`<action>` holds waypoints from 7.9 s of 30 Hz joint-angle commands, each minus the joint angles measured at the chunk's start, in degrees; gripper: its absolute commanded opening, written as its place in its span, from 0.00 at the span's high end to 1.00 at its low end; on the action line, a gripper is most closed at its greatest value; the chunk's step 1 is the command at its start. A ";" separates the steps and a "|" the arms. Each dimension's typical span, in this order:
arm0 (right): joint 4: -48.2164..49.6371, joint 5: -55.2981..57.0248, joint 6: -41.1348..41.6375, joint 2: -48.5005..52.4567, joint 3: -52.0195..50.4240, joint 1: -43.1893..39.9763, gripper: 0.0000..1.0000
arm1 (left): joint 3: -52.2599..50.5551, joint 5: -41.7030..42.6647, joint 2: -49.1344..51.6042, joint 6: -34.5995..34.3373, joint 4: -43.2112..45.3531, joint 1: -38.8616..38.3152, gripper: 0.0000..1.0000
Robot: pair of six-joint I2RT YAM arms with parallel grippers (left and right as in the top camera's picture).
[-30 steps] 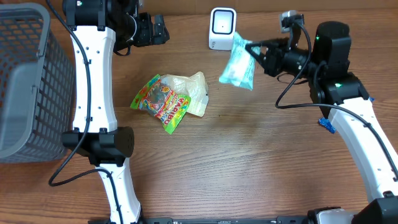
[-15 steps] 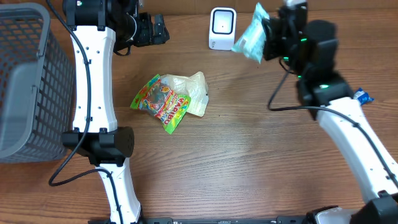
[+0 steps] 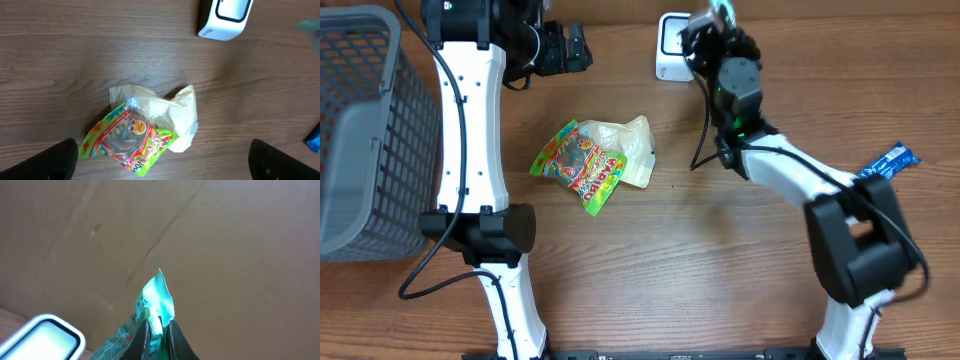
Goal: Scan the item barcode
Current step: 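Hold the wipes pack barcode over the white scanner, then carry the wipes pack right and release it beside the Oreo pack, then reach the right gripper to the green gummy candy bag and grasp, then lift the candy bag and carry it to the right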
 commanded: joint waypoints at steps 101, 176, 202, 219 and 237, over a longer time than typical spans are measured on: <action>-33.81 -19.19 -23.85 1.88 24.76 1.55 0.96 | -0.13 -0.11 -1.60 -0.33 0.02 -0.74 0.00; -44.52 -44.50 54.62 9.75 8.66 20.06 0.77 | -0.13 -0.09 -1.60 -0.33 0.02 -0.74 0.00; -98.51 -42.34 40.37 -9.66 8.70 -2.89 0.50 | -0.13 -0.11 -1.60 -0.33 0.02 -0.74 0.00; -91.76 -10.14 37.00 -7.61 8.52 18.36 0.29 | -0.13 -0.09 -1.60 -0.33 0.02 -0.74 0.00; -89.18 -7.52 37.70 6.05 8.20 19.93 0.75 | -0.13 -0.11 -1.60 -0.33 0.02 -0.74 0.00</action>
